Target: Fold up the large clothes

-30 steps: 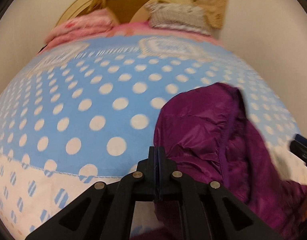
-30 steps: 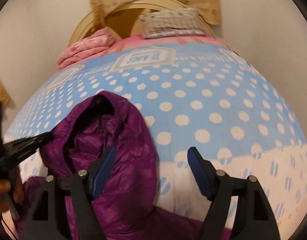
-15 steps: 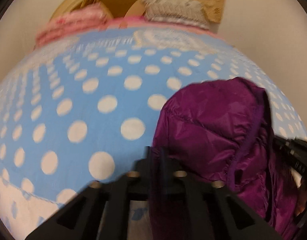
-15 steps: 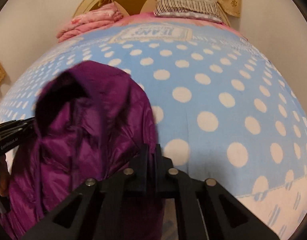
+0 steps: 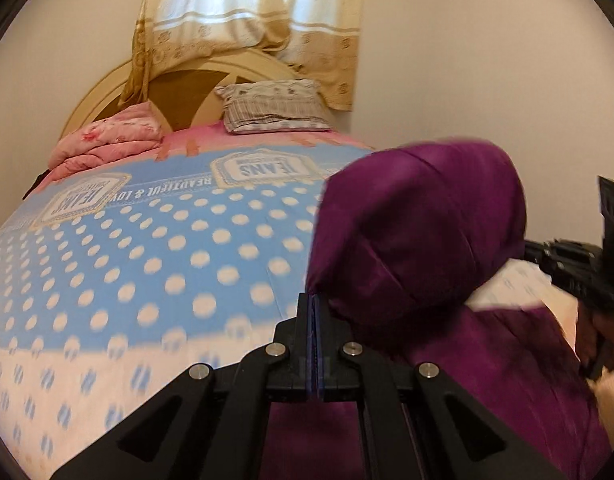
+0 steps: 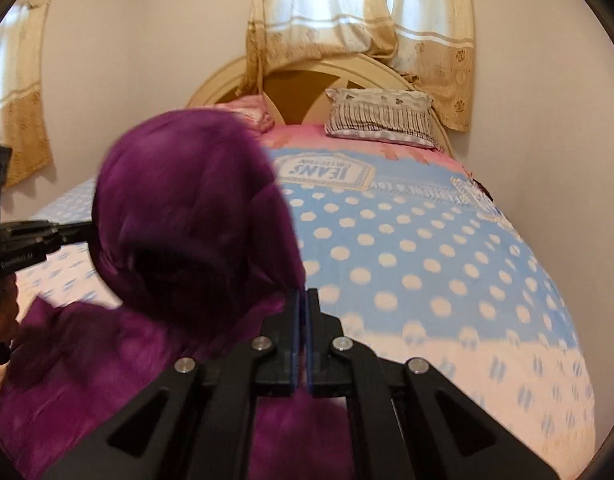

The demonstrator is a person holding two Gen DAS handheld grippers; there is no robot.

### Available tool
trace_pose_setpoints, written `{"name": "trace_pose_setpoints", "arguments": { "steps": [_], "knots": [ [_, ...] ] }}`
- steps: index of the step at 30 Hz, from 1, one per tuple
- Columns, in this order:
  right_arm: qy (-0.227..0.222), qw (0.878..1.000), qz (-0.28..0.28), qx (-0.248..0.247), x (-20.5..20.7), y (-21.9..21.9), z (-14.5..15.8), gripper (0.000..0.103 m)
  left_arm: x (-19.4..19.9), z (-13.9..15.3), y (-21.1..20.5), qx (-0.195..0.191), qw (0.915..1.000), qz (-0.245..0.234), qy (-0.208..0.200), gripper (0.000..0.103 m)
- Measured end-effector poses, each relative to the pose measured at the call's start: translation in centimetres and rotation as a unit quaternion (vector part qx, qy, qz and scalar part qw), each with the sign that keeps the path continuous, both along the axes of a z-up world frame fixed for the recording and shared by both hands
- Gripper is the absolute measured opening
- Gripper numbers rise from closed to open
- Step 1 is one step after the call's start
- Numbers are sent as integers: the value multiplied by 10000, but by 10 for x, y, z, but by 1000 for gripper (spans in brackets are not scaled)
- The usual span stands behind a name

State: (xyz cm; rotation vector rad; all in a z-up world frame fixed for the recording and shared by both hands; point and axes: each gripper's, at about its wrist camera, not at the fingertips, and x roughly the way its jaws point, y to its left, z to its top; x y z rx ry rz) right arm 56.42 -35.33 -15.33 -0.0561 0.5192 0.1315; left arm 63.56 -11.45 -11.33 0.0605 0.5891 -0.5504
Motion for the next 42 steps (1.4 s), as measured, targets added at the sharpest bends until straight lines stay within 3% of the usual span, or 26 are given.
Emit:
{"name": "trace_pose_setpoints", "arguments": {
  "steps": [5, 9, 10, 11, 13, 15, 16, 17, 19, 22, 23, 25, 31, 35, 39, 40, 41, 42],
  "knots": [
    [146, 9996, 241, 7, -57, 0, -3, 3, -76, -15, 8, 411, 9983, -389, -136, 0],
    [790, 9958, 412, 218, -62, 4, -16, 6, -94, -25, 10, 599, 9976, -337, -57, 0],
    [933, 9945, 352, 331, -59, 2, -18, 17, -94, -26, 11, 586, 9978, -307, 23, 1],
    [978, 9940, 288, 394, -60, 1, -19, 49, -96, -27, 14, 562, 9980, -262, 75, 1],
    [840, 9945, 110, 622, -58, 2, -15, 87, -97, -27, 18, 531, 9983, -29, 229, 1],
    [844, 9941, 55, 686, -52, 11, -14, 87, -97, -26, 21, 514, 9983, 166, 226, 5],
    [919, 9931, -20, 731, -46, 13, -17, 87, -94, -26, 21, 534, 9979, 283, 233, 21],
    [992, 9914, -55, 852, -40, 15, -21, 87, -90, -26, 20, 546, 9971, 468, 235, 56],
    [1186, 9873, -62, 1054, -37, 17, -32, 83, -89, -22, 21, 395, 9961, 788, 37, 81],
    [1523, 9783, -10, 1403, -24, 22, -48, 73, -80, -22, 9, 139, 9971, 701, 275, 82],
    [1647, 9749, 41, 1499, -21, 23, -53, 47, -75, -27, 1, 208, 9964, 704, 420, 82],
    [1717, 9756, -85, 1365, -23, 28, -55, 12, -71, -40, -14, 512, 9938, 665, 728, 82],
    [1654, 9818, 247, 898, -65, 47, -37, 10, -122, -62, -29, 937, 9902, -56, 1037, 82],
    [1770, 9833, 179, 389, -75, 54, -62, 10, -135, -75, -25, 938, 9887, -145, 1162, 82],
    [1797, 9802, -61, 824, -76, 39, -66, 18, -132, -64, -14, 683, 9905, 119, 1187, 82],
    [1719, 9813, -132, 851, -81, 36, -62, 24, -134, -59, -11, 649, 9912, 182, 1139, 82],
    [1624, 9829, -206, 843, -87, 33, -56, 49, -135, -52, -7, 619, 9922, 281, 1041, 82],
    [1530, 9843, -266, 835, -94, 31, -52, 61, -139, -43, -3, 618, 9934, 371, 888, 82]
  ]
}}
